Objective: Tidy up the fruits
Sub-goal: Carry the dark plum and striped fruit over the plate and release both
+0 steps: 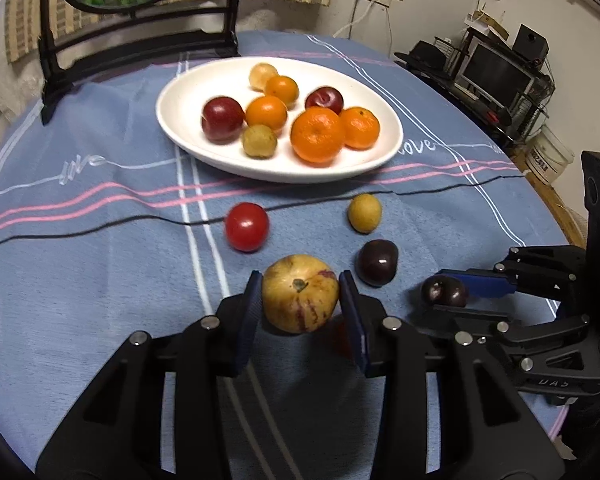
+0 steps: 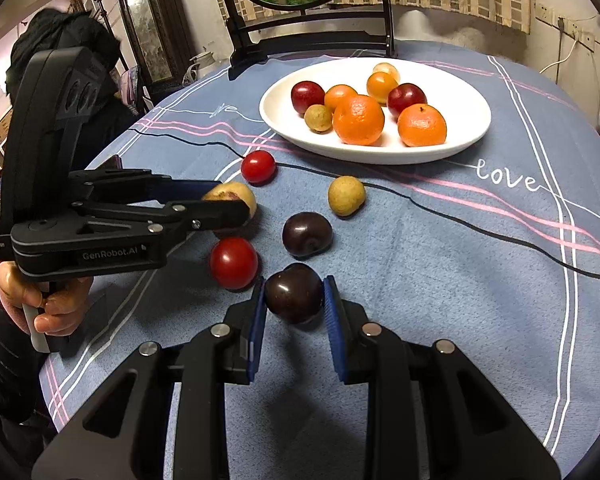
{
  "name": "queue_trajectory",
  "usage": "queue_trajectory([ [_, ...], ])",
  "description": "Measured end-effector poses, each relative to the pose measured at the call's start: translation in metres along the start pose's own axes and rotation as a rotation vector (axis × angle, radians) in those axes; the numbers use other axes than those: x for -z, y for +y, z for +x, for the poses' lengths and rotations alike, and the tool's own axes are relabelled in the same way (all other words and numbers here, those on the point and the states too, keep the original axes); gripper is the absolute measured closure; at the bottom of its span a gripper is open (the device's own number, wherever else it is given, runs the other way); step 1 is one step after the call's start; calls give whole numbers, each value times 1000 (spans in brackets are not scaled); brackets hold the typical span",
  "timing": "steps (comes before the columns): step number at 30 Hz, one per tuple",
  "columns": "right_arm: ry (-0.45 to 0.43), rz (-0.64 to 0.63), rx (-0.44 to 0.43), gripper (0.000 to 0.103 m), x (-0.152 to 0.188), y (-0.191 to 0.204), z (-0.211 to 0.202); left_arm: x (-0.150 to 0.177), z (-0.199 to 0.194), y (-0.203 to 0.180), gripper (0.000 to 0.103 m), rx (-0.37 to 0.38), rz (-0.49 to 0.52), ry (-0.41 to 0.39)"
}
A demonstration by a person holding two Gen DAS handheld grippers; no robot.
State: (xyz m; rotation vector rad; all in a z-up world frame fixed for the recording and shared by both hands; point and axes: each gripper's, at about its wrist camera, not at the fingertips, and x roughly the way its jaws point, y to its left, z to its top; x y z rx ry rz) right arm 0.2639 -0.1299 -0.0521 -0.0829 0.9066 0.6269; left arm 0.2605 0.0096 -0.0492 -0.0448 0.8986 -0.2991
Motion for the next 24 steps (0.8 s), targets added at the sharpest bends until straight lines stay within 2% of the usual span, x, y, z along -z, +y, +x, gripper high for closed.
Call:
queue_trajectory([
  [4,-19,-2,7,75,-1,0,-4,0,-11,4,63,-30,-12,-44],
  [12,-136,14,36,75,-8,-9,-16,-8,-25,7,63,-17,-27,-104],
  [14,-189,26,37,75,-15,-13,-19,-14,-25,6,63,-11,-31,-114],
  [20,-363,137,77,75,-56,-44,-23,-62,-22,13,63,-13,-78,-183],
  [24,-372,201,140,75,-86,-75,-1,-103,-6,20,63,-43,-99,-205],
])
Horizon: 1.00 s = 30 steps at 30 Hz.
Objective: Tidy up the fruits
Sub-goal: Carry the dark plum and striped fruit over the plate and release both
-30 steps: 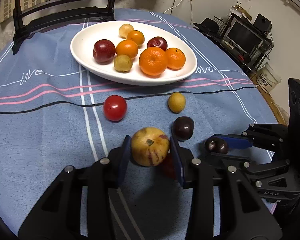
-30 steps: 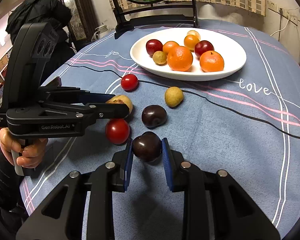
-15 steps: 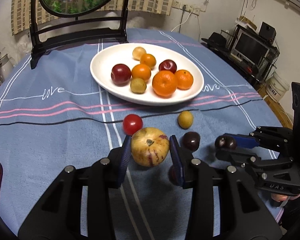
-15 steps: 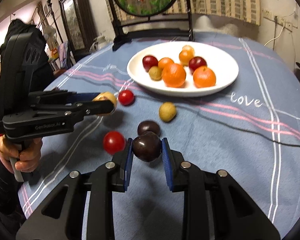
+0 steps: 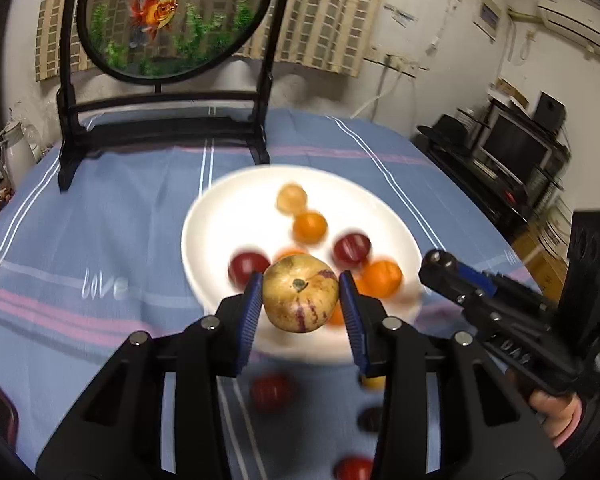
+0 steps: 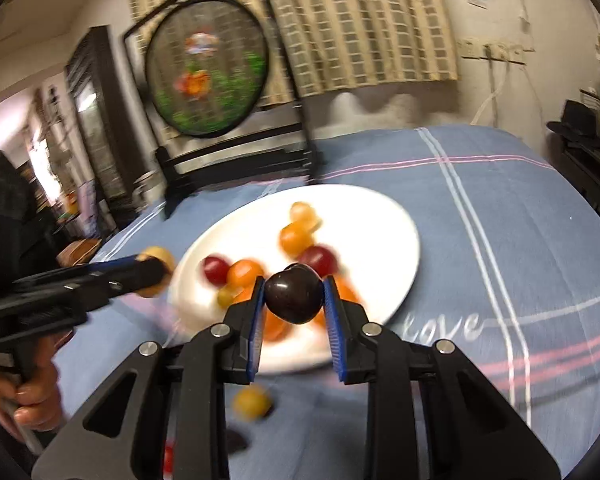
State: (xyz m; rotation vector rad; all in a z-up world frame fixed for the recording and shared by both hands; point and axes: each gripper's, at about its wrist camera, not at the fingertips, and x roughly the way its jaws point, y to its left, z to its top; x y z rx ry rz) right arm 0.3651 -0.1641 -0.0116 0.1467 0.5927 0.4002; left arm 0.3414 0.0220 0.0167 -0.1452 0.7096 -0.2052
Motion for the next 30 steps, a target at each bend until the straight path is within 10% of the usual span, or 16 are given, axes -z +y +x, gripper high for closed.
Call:
queue_trajectory([
  [17,86,-3,54,74,-28,-27,77,-45,104,18,62,-160,18,127],
  [20,92,-4,57,57,-29,-25,74,-46,94,19,22,-192,7,89],
  [21,82,3,69,43,-30,-24,69,-46,85,19,18,-210,2,53],
  [30,35,-26,37,42,-25,4,18,-5,-5,29,4,-198,-66,-34],
])
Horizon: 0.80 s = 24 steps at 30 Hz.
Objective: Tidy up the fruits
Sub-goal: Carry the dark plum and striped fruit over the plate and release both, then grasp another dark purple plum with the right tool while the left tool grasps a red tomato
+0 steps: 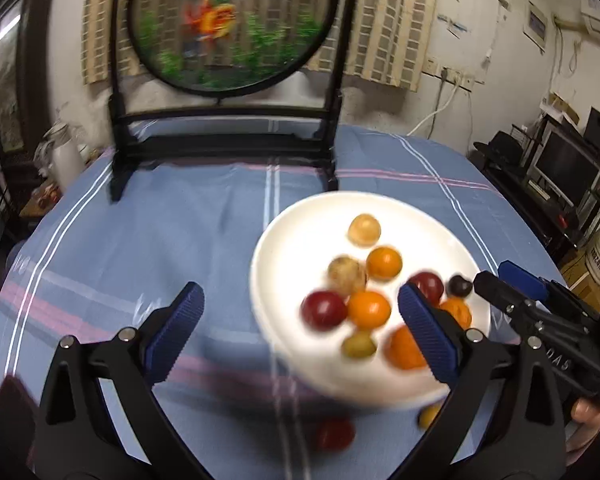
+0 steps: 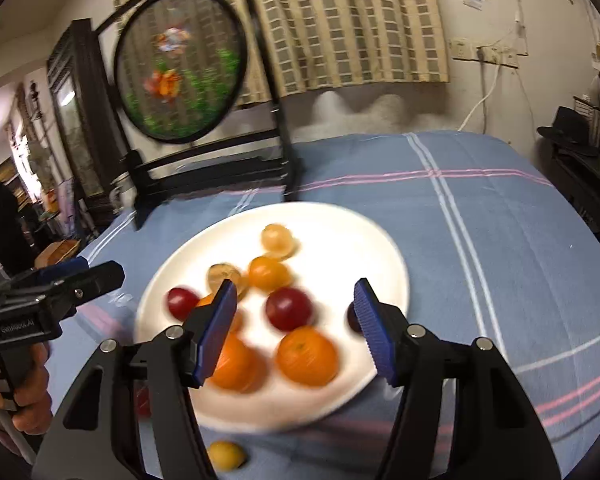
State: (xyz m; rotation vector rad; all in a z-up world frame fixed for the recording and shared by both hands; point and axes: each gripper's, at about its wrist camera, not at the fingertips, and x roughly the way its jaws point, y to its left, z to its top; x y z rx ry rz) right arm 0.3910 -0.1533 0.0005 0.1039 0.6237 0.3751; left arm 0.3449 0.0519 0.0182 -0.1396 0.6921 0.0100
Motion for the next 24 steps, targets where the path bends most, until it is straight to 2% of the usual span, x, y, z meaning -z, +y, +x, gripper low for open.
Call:
queue_trajectory([
  [5,41,-90,-35,42,37,27,-25,47,-26,17,4,-1,-14,4],
  [8,79,-123,-54,42,60,37,-34,67,-32,21,4,-83,28,4],
  [11,173,-101,-123,42,77,39,-35,75,-35,29,4,-100,8,15],
  [13,260,-75,-159,42,85,39,-30,76,-35,36,4,-70,-34,33],
  [14,276,-73,-166,42,87,39,-29,77,-34,38,4,-65,-45,42],
  [19,294,-143,-134,42,94,52,-30,77,-34,34,4,-108,-26,39],
  [22,312,-136,-138,54,98,51,-27,76,-36,30,4,-101,-8,31],
  [24,321,-134,-140,56,99,49,-25,76,-39,27,4,-93,1,23],
])
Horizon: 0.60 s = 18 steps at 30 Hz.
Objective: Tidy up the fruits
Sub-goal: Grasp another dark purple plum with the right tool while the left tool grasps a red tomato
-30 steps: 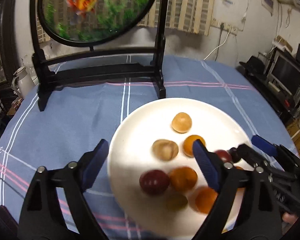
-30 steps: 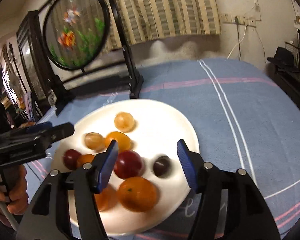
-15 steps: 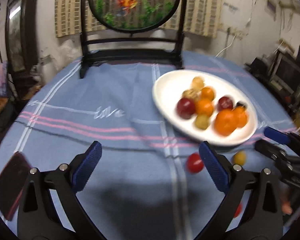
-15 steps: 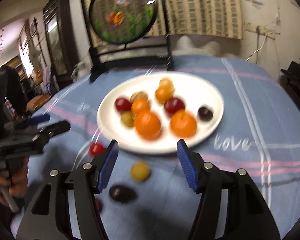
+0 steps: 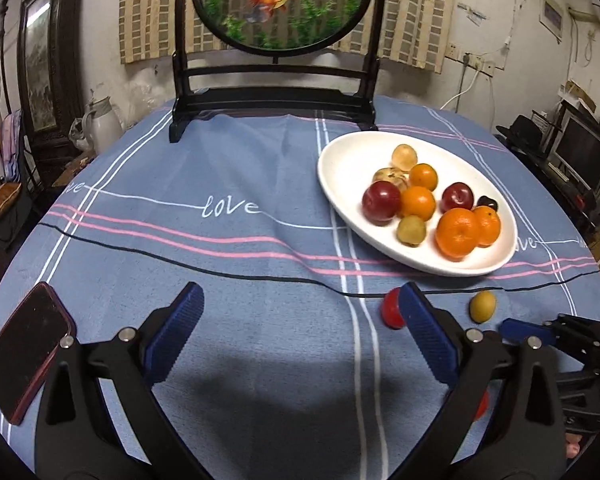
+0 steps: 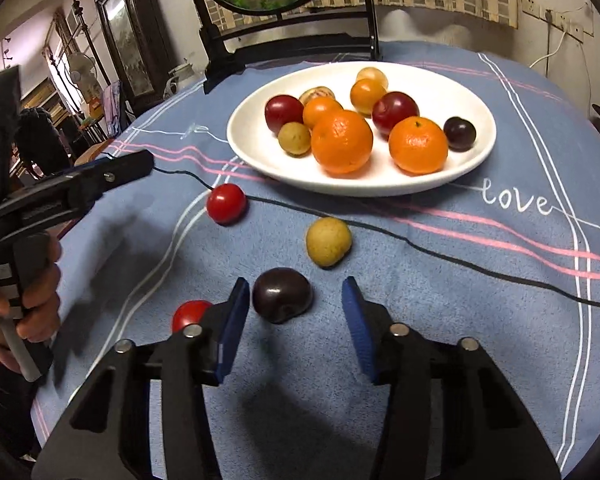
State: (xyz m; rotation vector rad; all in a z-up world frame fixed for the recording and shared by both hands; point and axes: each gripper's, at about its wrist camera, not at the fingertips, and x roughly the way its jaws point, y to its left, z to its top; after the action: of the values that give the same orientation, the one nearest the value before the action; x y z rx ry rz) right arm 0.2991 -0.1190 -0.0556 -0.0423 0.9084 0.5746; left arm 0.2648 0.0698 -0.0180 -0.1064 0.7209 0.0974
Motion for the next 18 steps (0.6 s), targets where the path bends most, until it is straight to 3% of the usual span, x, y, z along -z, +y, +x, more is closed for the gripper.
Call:
queue_trajectory([
  [7,4,-23,-9,58,0,4,5,1,-5,-8,4,4,36,-20],
  [12,0,-31,-39,70,0,8,9,2,-5,-10,4,0,51,-22],
  [18,-33,7,-59,72,-4,1,-1,4,-2,-12,4,19,60,-5],
])
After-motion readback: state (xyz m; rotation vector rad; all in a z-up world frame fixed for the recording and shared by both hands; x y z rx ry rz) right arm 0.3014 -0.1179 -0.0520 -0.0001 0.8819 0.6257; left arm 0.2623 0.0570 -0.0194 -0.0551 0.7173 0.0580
